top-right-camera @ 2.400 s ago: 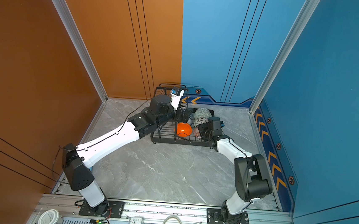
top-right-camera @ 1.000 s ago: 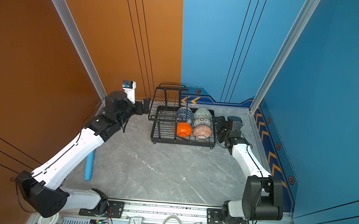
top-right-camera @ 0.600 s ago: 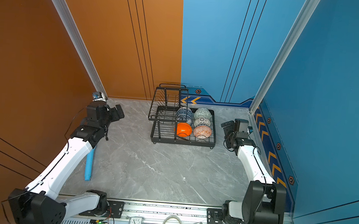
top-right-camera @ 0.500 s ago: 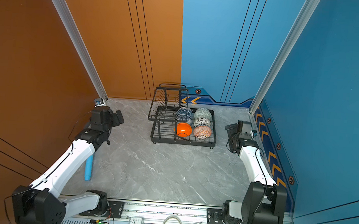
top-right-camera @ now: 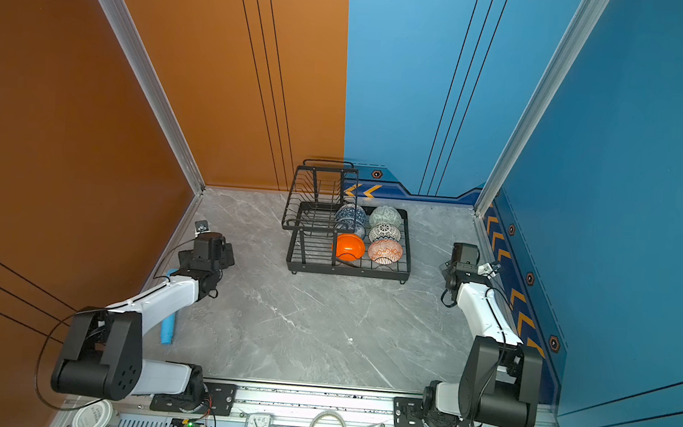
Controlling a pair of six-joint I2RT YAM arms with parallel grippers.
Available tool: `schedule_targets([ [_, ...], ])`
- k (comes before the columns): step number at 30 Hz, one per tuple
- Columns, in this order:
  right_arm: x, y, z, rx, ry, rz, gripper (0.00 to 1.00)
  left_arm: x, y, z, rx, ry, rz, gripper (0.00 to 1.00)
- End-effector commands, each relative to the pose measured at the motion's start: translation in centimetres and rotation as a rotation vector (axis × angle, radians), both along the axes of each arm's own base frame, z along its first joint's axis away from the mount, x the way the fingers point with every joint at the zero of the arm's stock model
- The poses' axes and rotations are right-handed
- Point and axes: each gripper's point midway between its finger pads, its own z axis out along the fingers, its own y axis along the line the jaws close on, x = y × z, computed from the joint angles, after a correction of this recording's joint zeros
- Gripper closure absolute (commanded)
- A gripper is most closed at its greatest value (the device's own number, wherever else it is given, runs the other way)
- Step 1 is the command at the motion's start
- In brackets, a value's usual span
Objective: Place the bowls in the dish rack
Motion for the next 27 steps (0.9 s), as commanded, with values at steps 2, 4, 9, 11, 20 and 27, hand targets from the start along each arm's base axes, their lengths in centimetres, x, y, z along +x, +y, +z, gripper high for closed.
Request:
schedule_targets([
  [2, 1.7, -1.4, 0.2, -0.278, 0.039, 0.160, 0.00, 0.9, 0.0, -0.7, -0.011, -0.083, -0.017, 0.02],
  [4, 2.9, -1.1, 0.2, -0.318, 0.004, 0.224, 0.00, 1.2, -0.7, -0.8, -0.010, -0.085, -0.056, 0.02],
  [9, 5.0, 1.1, 0.3, -0.363, -0.119, 0.386, 0.00, 1.5, -1.5, -0.5, -0.015, -0.117, -0.112, 0.02],
  [11, 5.3, 2.2, 0.1, -0.385, -0.149, 0.444, 0.00, 1.4, -1.7, -0.2, -0.014, -0.143, -0.126, 0.02],
  [20, 5.5, 6.0, -0.4, -0.406, -0.261, 0.633, 0.00, 1.3, -2.0, 0.1, -0.015, -0.176, -0.145, 0.02],
  [27, 6.0, 7.2, -0.7, -0.424, -0.299, 0.705, 0.00, 1.3, -3.0, 0.2, -0.029, -0.192, -0.208, 0.02],
])
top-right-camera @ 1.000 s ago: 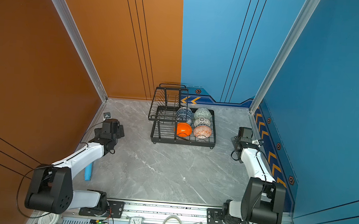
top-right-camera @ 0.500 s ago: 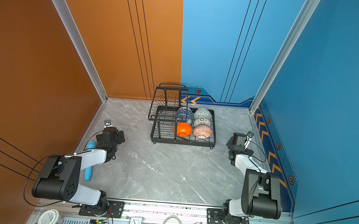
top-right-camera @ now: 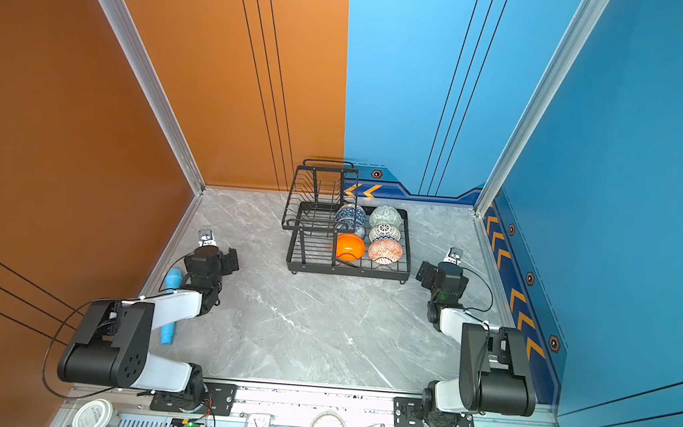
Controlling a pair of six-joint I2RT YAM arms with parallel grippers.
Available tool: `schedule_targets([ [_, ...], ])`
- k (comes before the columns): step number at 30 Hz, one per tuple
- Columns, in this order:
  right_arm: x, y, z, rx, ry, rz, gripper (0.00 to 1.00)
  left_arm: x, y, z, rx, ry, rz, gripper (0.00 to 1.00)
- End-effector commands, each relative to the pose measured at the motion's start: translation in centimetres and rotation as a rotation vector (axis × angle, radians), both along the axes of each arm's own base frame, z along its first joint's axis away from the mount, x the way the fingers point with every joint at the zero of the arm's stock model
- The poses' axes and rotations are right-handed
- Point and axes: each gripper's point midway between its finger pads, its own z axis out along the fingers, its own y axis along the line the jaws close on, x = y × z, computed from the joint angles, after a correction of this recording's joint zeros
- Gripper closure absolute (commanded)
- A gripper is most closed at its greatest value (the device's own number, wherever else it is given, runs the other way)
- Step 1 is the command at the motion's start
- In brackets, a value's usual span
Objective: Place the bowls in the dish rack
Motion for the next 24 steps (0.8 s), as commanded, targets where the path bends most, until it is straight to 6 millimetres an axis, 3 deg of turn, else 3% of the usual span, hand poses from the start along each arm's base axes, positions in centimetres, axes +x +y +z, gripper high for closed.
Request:
schedule_targets([
  [1, 0.9, 1.8, 0.3, -0.034, -0.036, 0.106, 0.00, 0.0, -0.9, 0.5, -0.001, -0.027, -0.052, 0.02],
  [4, 0.9, 3.2, -0.2, -0.082, -0.051, 0.157, 0.00, 0.2, -1.3, 0.5, -0.002, -0.024, -0.075, 0.02],
  [14, 0.2, 2.8, -0.5, -0.095, -0.100, 0.127, 0.00, 1.2, -3.0, 0.1, -0.019, -0.004, -0.187, 0.02],
  [24, 0.3, 3.0, -0.6, -0.101, -0.094, 0.133, 0.00, -0.3, -2.9, 0.9, 0.004, -0.075, -0.185, 0.02],
])
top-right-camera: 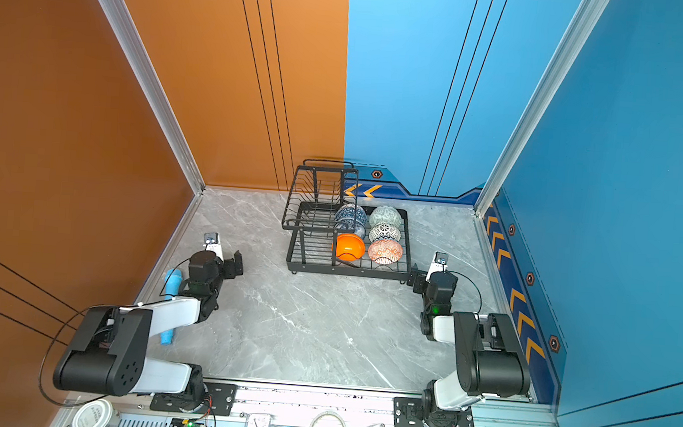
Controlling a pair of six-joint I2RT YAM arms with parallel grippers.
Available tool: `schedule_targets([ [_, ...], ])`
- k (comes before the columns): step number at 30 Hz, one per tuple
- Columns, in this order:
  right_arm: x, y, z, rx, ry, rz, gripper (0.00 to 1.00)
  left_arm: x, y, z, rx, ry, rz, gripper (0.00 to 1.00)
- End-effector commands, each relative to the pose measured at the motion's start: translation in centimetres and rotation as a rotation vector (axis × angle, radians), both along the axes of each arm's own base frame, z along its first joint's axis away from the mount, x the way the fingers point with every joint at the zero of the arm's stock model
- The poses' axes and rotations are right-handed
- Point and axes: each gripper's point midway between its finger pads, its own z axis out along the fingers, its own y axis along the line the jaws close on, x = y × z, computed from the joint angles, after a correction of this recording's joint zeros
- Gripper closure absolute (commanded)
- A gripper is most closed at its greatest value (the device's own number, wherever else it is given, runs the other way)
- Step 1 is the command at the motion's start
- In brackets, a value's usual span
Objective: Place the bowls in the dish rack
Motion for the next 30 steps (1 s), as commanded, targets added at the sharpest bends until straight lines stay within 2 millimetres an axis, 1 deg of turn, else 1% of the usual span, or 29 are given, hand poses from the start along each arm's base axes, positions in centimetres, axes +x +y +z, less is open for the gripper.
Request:
schedule_targets([
  [1, 0.4, 0.0, 0.4, -0.017, -0.015, -0.003, 0.00, 0.1, -0.6, 0.7, 0.017, -0.069, -0.040, 0.02],
  [3, 0.4, 0.0, 0.5, -0.017, -0.016, -0.004, 0.00, 0.1, -1.7, -0.8, 0.005, -0.136, -0.117, 0.02],
  [4, 0.4, 0.0, 0.4, -0.018, -0.016, -0.003, 0.00, 0.3, -2.2, -0.4, 0.015, -0.196, -0.144, 0.02],
  [5, 0.4, 0.0, 0.5, -0.018, -0.018, -0.003, 0.00, 0.3, -2.5, -0.6, 0.025, -0.185, -0.155, 0.02],
  [7, 0.4, 0.0, 0.5, -0.018, -0.017, -0.002, 0.00, 0.4, -2.6, -1.0, 0.030, -0.106, -0.150, 0.02],
  [10, 0.4, 0.0, 0.5, -0.018, -0.017, -0.003, 0.00, 1.7, -3.2, -1.3, 0.046, -0.086, -0.177, 0.02],
  [12, 0.4, 0.0, 0.5, -0.019, -0.017, -0.005, 0.00, 2.0, -3.1, -1.5, 0.047, -0.051, -0.169, 0.02],
  [15, 0.4, 0.0, 0.5, -0.019, -0.015, -0.004, 0.00, 2.0, -2.4, -1.5, 0.038, -0.049, -0.130, 0.02],
  [30, 0.4, 0.0, 0.5, -0.020, -0.015, -0.004, 0.00, 2.0, -2.4, -1.5, 0.038, -0.049, -0.131, 0.02],
])
